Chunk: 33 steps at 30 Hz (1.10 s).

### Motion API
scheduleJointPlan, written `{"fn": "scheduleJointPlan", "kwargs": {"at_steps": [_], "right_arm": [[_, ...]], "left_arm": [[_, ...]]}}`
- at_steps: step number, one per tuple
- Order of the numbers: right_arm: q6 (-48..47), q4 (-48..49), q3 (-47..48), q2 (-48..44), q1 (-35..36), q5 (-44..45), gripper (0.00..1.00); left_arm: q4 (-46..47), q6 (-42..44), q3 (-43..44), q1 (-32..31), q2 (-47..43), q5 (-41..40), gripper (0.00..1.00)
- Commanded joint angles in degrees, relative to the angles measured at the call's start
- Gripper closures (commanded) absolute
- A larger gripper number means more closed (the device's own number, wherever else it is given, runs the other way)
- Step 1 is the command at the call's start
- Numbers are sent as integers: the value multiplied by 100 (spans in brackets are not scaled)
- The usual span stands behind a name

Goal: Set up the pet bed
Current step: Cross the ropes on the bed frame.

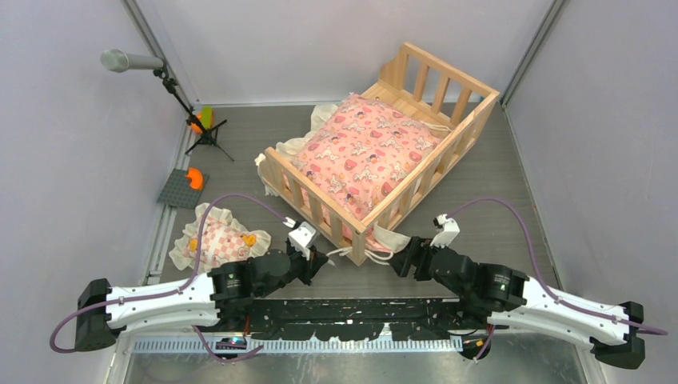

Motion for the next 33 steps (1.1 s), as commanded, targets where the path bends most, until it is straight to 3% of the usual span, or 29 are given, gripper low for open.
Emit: {"fn": "scheduleJointPlan", "kwargs": {"at_steps": [1, 8, 12, 18, 20, 26, 33], "right_arm": [[45, 1104, -345, 82, 12, 537, 26], [800, 1367, -748, 502, 9, 1942, 28], [1470, 926, -615, 843, 13, 2872, 28], [1680, 755, -474, 916, 13, 3510, 27], [1934, 267, -326, 870, 13, 3734, 27], [3908, -2323, 382, 1071, 13, 4452, 27], [4942, -3494, 1110, 2006, 12, 4511, 24]], "left_arm": [[26, 61, 205, -19, -62, -78, 100], [65, 52, 183, -22, -60, -77, 100], [63, 43, 170, -22, -68, -66, 100], [43, 25, 130, -21, -129, -51, 100], [39, 25, 130, -17, -147, -67, 100], [-69, 56, 156, -17, -200, -84, 100], [-243, 35, 131, -18, -411, -181, 100]]}}
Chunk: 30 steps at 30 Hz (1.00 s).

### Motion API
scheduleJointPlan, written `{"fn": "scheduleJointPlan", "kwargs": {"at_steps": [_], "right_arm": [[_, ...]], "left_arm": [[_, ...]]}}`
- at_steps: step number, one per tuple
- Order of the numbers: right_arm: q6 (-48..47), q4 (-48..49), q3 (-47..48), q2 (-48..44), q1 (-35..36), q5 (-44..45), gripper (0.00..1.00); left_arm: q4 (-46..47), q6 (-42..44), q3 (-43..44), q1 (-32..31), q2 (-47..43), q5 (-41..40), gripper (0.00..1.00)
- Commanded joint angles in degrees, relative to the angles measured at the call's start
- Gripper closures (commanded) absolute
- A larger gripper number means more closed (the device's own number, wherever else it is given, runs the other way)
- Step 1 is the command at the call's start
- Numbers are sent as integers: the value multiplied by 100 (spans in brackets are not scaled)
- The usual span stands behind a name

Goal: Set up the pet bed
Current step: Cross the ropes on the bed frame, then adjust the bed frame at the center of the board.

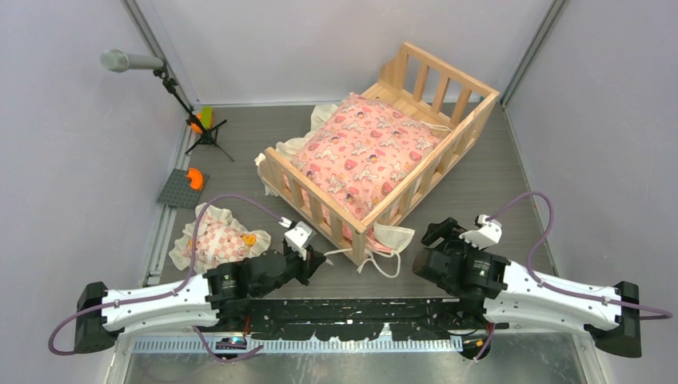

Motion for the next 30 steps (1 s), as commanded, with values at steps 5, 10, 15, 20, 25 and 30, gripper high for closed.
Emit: {"fn": "scheduleJointPlan", "kwargs": {"at_steps": [5, 10, 15, 20, 25, 30], "right_arm": [[480, -1056, 993, 656, 16, 368, 24], [-1304, 131, 773, -517, 29, -664, 24], [-2882, 1504, 134, -2524, 30, -2362, 27], [-3751, 2042, 21, -2741, 25, -3828, 27], [-4301, 3086, -55, -1794, 30, -4399, 31], [-4593, 3160, 695, -655, 30, -4495, 34]], "left_arm": [[-182, -3, 137, -17, -248, -130, 100], [-199, -17, 139, -21, -254, -120, 100], [-56, -21, 154, -20, -70, -60, 100], [34, -14, 175, -22, 84, -59, 100], [56, -12, 205, -21, 127, -98, 100], [63, -45, 217, -19, 182, -87, 100]]}}
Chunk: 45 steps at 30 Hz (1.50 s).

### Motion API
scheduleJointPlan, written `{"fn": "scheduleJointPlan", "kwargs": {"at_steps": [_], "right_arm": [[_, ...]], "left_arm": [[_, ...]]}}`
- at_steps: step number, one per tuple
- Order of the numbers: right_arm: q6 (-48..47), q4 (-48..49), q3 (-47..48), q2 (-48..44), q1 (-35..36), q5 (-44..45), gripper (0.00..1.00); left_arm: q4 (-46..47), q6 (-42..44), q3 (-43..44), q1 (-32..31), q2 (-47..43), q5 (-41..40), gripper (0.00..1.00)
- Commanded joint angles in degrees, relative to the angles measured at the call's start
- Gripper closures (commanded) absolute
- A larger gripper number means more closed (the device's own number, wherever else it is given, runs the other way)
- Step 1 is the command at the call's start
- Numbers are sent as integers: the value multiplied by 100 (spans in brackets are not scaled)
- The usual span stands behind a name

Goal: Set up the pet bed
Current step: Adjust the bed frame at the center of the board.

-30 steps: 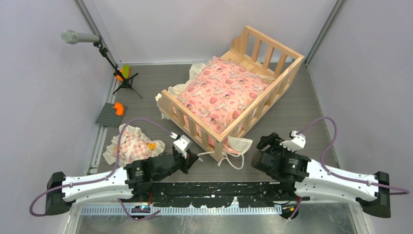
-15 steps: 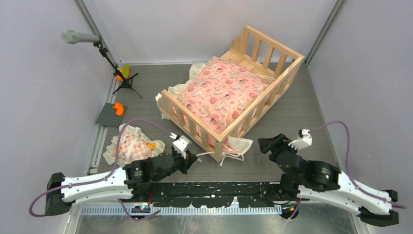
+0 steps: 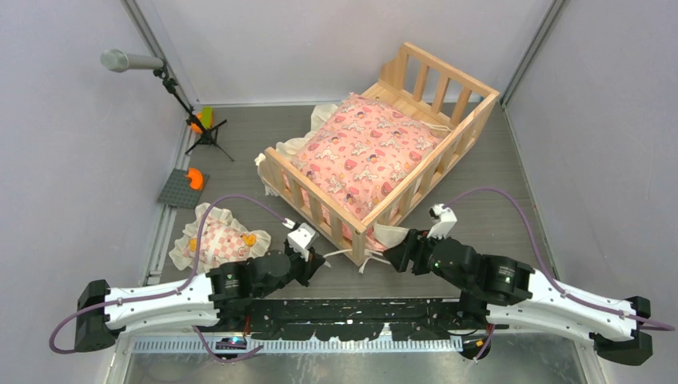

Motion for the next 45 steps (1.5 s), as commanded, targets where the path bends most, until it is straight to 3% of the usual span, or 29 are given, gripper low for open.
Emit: {"fn": "scheduleJointPlan", "kwargs": {"at_steps": [1, 5, 15, 18, 21, 25, 27, 37, 45], "right_arm": [[-647, 768, 728, 825, 26, -769, 34], [-715, 921, 1083, 1360, 97, -1407, 33], [-1026, 1146, 1714, 2441, 123, -971, 26], [-1085, 1056, 2020, 2864, 76, -465, 24], [-1027, 868, 2267, 3163, -356, -163, 23], [-1081, 991, 2252, 3296, -1177, -671, 23], [-1169, 975, 2268, 3326, -1268, -808, 23], [-1034, 733, 1344, 2127, -1252, -1568, 23], [-778, 480, 184, 821, -1222, -991, 23]], "left_arm": [[239, -40, 218, -22, 70, -60, 100], [292, -39, 212, -14, 141, -42, 100], [417, -38, 131, -22, 223, -18, 100], [410, -37, 122, -16, 202, -25, 100], [383, -38, 112, -18, 166, -93, 100], [304, -38, 151, -22, 161, -283, 100], [262, -30, 183, -20, 191, -343, 100], [527, -70, 281, -22, 809, -423, 100], [769, -67, 454, -15, 1351, -314, 100]]}}
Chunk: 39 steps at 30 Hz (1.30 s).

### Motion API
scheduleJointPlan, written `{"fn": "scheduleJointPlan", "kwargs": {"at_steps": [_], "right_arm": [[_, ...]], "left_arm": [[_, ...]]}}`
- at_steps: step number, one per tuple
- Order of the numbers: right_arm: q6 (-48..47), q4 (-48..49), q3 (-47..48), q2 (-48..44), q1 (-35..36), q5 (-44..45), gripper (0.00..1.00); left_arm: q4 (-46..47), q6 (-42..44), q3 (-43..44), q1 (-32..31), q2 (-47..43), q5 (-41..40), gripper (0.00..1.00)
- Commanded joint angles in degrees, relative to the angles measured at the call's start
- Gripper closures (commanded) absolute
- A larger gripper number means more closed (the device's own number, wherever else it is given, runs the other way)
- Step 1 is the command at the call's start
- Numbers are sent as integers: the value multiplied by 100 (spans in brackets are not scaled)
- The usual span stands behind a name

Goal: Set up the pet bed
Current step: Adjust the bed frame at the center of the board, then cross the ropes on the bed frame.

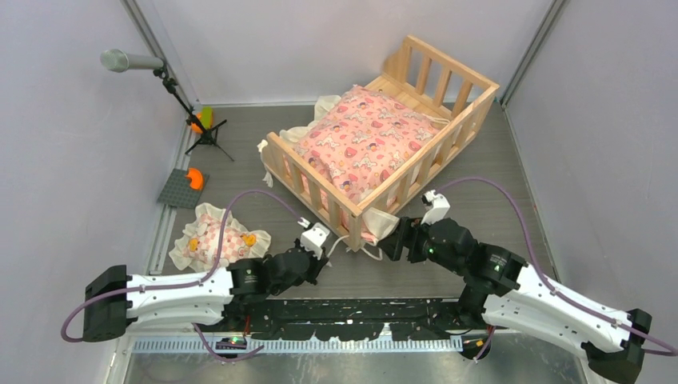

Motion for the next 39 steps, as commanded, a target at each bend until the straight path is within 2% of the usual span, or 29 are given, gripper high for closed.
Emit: {"fn": "scheduleJointPlan", "kwargs": {"at_steps": [1, 6, 12, 19, 24, 27, 31, 36, 39], "right_arm": [[48, 249, -666, -500, 20, 290, 23], [-124, 1688, -1672, -930, 39, -163, 25], [-198, 2788, -2255, -968, 89, 55, 26], [-296, 4422, -2585, -9, 131, 197, 27], [-515, 5183, -2571, 820, 185, 398, 31], [-595, 5380, -2592, 1008, 191, 575, 39], [-516, 5230, -2659, 785, 191, 783, 60], [-41, 4292, -2762, -203, 196, 1594, 89], [163, 3608, -2741, -824, 196, 2015, 96]], "left_arm": [[555, -43, 296, -20, 158, -32, 100], [584, -36, 352, -21, 247, 45, 100], [583, -51, 336, -13, 240, 30, 100], [601, -51, 348, -17, 303, 32, 100], [610, -55, 364, -13, 337, 52, 100], [614, -53, 364, -7, 320, 51, 100], [601, -49, 349, -11, 287, 37, 100], [572, -46, 336, -13, 242, 11, 100], [548, -33, 314, -6, 195, -9, 100]]}}
